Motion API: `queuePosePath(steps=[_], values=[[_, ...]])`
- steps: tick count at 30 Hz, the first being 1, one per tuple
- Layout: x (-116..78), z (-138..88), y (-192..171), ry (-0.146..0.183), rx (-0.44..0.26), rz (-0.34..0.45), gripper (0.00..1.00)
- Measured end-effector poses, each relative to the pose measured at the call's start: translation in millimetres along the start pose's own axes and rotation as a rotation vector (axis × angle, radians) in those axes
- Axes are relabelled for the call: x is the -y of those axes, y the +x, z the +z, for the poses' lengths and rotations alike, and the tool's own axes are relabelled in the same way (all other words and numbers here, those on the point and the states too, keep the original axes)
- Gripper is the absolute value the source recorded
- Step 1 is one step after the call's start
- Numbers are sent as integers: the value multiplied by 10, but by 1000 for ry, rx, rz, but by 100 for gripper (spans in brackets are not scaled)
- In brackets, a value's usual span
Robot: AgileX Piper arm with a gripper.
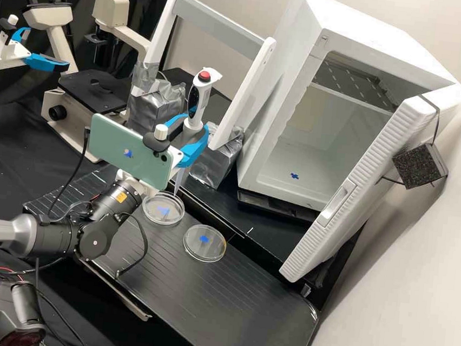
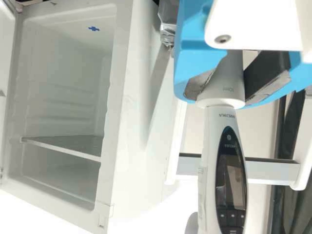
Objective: Use the pipette
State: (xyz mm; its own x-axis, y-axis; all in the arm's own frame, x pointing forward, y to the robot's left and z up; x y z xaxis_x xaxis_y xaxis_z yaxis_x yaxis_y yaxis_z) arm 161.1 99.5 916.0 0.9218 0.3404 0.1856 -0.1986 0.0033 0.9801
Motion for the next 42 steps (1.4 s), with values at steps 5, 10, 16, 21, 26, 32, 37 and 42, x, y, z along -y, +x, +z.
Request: queuePosePath(steps=[5,10,16,21,26,32,37,42], values=[[-131,-143,95,5,18,18,0],[-294,-405,316,32,6,3,0],[-422,-706,684,40,-44,-50,0],[-427,-860,1004,34,-45,-72,0],[-355,-1011,1337,-1,-13,-93,0],[-204,-1238,1666,-51,-21,-203,0],[-56,-1343,1825,-68,-20,-288,0],[48,-1383,1951,-66,-37,-343,0]])
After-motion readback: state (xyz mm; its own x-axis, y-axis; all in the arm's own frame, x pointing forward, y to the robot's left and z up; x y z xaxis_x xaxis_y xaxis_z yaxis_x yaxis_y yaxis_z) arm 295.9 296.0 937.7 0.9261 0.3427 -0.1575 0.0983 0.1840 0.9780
